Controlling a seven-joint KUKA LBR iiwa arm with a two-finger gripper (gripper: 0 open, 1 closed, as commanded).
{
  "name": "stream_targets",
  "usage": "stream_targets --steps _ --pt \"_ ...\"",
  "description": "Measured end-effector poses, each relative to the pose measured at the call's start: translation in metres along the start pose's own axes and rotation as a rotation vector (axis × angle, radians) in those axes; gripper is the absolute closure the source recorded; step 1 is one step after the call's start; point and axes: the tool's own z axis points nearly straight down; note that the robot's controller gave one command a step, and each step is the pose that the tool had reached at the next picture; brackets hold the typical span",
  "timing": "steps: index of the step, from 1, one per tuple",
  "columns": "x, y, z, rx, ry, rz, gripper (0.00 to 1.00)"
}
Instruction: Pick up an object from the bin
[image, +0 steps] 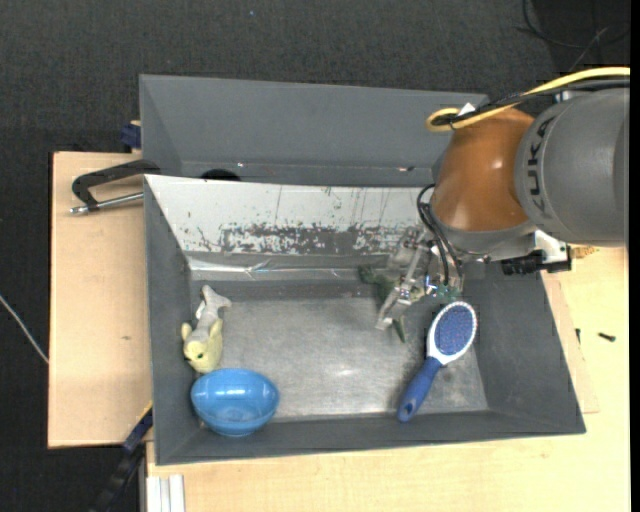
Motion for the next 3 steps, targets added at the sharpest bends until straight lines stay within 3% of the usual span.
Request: stream_targets --steps 1,2,3 --pt "0.002 0.007 -0.015 0.000 -0.001 -0.189 0.00" --pt "0.002 -0.013 -0.063 0.000 -0.004 -0.449 0.00" --pt "-0.011 -0.058 0.007 0.000 -0.010 -0.796 0.00"
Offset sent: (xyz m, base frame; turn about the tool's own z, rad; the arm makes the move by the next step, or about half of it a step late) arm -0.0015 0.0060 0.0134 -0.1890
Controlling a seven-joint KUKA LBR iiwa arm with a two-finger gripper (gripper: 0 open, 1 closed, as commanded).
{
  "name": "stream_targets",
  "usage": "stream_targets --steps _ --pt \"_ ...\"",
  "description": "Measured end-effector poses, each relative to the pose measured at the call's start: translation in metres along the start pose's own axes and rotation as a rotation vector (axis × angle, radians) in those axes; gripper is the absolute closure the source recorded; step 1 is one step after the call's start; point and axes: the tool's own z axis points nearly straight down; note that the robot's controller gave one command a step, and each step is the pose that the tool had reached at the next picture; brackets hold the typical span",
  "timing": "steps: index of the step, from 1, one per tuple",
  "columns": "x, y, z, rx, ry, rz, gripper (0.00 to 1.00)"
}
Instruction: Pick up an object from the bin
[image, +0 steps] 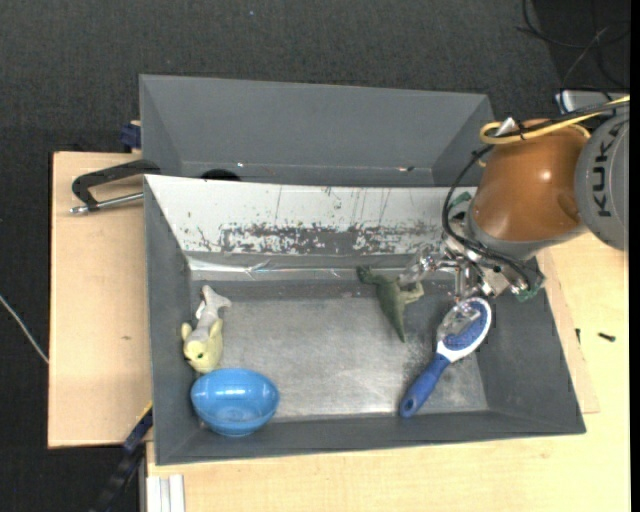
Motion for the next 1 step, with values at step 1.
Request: stream_targets --steps 1 --pt "0.0526 0.0215 -0.0009 0.018 -0.019 -0.521 0.00"
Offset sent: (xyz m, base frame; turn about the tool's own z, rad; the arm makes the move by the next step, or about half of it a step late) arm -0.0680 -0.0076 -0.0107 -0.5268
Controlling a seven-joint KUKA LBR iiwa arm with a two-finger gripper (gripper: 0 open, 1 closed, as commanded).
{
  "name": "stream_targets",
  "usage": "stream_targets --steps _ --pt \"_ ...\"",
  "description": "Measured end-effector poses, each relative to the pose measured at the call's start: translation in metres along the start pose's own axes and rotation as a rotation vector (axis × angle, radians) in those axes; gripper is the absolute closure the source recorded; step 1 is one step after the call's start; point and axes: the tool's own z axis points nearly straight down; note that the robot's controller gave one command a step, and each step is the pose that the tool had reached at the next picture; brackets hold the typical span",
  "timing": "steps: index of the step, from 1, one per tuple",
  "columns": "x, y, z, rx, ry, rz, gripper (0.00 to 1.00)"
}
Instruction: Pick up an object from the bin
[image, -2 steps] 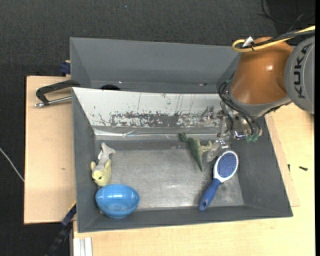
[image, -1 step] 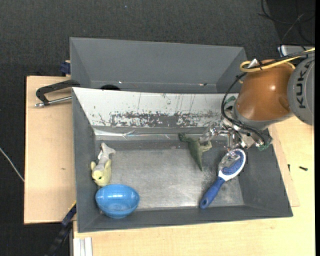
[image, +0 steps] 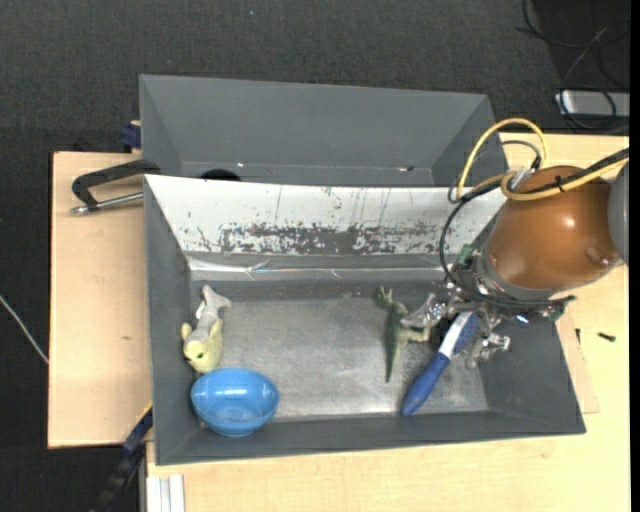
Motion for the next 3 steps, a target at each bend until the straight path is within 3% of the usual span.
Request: stream_targets --steps 1,2,3 --pt "0.0003 -0.0088 0.0117 -0.011 0.010 -0.172 0.00" --pt "-0.0001 -0.0093 0.0133 -0.008 0.006 -0.349 0.00" --pt "-0.0053 -0.0071 0.0120 -0.010 -0.002 -0.354 1.00"
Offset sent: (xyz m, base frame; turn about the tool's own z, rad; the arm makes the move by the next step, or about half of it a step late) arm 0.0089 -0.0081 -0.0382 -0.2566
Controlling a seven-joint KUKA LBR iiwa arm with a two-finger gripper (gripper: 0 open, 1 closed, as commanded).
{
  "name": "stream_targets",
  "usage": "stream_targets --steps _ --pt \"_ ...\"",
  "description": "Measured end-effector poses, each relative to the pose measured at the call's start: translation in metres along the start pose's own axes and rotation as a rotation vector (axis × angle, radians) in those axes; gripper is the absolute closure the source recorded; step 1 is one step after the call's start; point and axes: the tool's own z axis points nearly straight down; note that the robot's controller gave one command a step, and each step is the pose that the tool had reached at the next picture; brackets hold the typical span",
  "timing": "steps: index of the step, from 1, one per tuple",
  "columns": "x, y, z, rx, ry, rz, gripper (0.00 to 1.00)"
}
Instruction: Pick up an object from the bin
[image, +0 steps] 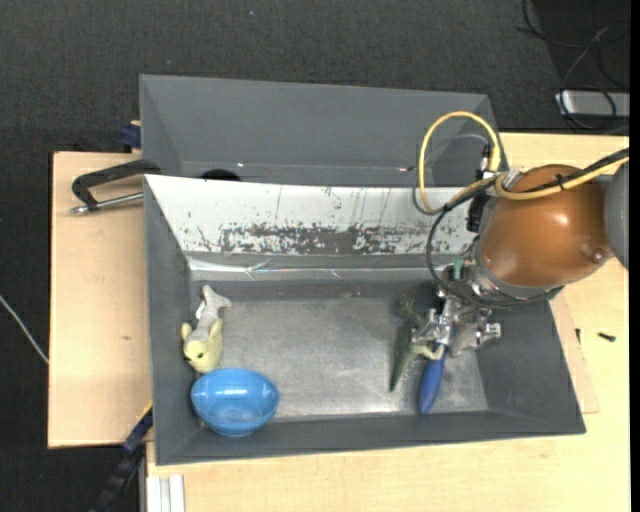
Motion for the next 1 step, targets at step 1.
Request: stream_targets --steps 1 --pt "-0.0367 0.0214 -0.1341 -0.022 0.010 0.019 1.00"
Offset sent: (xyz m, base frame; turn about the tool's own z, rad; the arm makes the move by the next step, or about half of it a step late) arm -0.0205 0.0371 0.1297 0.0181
